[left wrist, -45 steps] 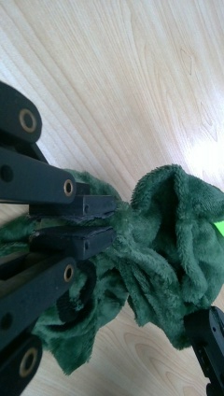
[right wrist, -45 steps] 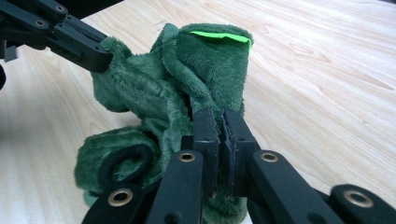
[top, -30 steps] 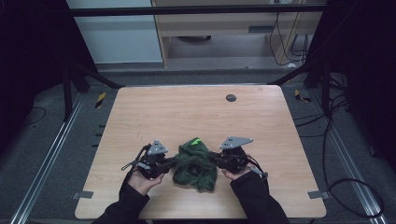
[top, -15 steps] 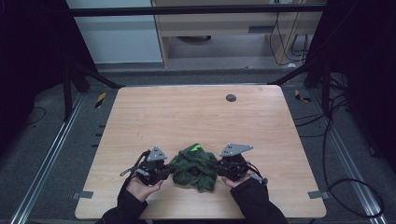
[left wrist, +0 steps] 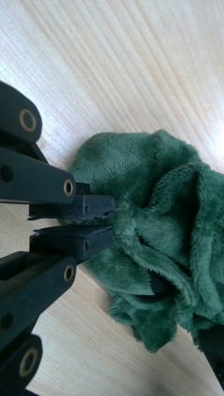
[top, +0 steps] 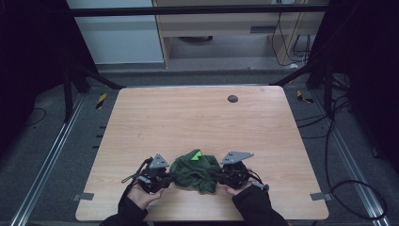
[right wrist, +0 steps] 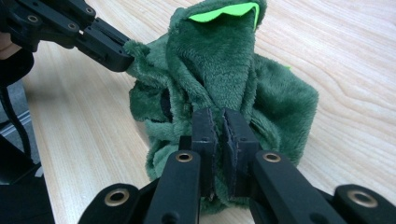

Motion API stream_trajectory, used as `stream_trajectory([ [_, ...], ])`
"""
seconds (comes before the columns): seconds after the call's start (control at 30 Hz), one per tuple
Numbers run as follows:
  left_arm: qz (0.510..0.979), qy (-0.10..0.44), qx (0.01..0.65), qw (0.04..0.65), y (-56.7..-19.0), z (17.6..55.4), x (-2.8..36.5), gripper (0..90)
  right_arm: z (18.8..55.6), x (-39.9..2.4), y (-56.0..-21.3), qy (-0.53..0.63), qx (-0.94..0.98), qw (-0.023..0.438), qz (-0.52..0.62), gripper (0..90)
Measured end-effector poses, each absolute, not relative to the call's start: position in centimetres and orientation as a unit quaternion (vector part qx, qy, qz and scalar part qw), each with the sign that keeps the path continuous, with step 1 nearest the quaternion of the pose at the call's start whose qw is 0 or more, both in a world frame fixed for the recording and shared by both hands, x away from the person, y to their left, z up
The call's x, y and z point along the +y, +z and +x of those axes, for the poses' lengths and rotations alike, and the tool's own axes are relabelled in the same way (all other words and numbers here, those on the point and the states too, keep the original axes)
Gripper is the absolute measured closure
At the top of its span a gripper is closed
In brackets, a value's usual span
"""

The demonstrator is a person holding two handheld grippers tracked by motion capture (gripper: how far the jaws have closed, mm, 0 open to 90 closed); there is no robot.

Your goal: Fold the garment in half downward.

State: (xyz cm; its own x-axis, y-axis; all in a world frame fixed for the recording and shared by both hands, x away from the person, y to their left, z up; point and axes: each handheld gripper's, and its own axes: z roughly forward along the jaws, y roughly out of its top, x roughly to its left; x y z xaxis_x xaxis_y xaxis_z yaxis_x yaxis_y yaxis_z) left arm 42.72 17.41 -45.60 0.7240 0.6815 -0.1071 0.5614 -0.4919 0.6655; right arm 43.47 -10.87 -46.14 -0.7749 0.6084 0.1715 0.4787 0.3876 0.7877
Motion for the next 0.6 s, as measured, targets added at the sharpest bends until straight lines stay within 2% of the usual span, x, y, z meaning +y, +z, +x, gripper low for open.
stream_trajectory([
  [0.6,0.869,0.07,0.358,0.334,-46.7,42.4,17.2,84.5,42.8,-10.6,-47.4,0.425,0.838,0.06,0.336,82.5],
])
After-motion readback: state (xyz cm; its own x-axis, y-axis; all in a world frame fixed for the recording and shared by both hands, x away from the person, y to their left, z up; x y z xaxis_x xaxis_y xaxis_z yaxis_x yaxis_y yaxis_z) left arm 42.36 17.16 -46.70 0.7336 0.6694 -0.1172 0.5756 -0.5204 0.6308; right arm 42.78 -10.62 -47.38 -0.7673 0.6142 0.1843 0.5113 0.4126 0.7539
